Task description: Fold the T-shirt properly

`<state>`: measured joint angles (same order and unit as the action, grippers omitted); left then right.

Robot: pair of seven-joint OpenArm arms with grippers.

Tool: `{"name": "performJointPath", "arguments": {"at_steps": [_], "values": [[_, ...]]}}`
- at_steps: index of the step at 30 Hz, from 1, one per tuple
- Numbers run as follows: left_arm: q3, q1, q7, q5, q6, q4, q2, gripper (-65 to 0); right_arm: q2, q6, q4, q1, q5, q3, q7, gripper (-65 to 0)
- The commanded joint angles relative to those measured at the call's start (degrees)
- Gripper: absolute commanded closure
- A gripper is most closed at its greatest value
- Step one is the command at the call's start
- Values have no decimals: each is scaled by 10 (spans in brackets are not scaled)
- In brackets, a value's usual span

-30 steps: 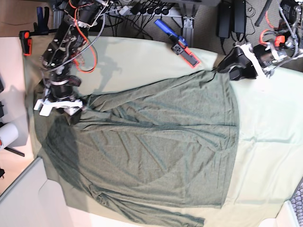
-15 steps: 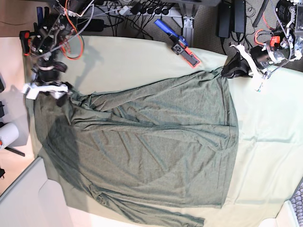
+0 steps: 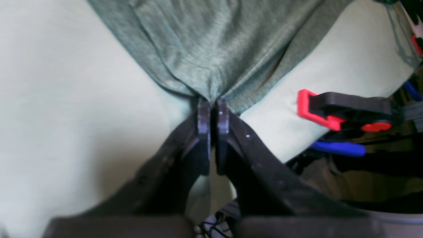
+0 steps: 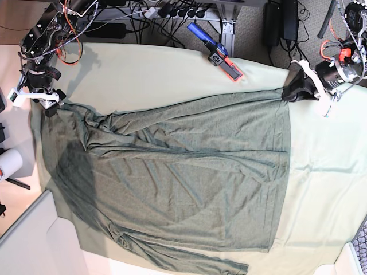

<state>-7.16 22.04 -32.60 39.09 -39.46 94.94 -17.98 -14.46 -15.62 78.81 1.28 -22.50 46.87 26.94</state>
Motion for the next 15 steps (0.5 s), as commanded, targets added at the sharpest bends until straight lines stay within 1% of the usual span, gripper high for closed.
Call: {"name": "performJointPath", "arguments": {"at_steps": [1,4,6,9,10,11,12,15], "values": [[-4,-2,11,14,-5,11,-11,0,-11,0,0,-6,-4,3,-22,-399],[-4,-2,11,18,-5,11,-19,0,-11,3,-17,-6,-4,3,-41,-399],[-4,-3,11,18,-5,11,-22,0,-11,5,-24,-8,-4,3,-43,-398],[-4,-5,11,18,-5,11,-22,0,-11,8,-30,-12,-4,3,-56,-394],[-4,-7,11,18,-5,11,-22,0,-11,8,-31,-13,-4,3,-59,-375],[-4,-10,11,18,-5,11,-22,0,-11,9,-31,-15,-4,3,-59,-332],[-4,-13,11,18,-5,11,-23,0,-11,9,-32,-18,-4,3,-59,-272],[-4,-23,11,19,-5,11,-29,0,-11,9,-32,-22,-4,3,-57,-63]]}}
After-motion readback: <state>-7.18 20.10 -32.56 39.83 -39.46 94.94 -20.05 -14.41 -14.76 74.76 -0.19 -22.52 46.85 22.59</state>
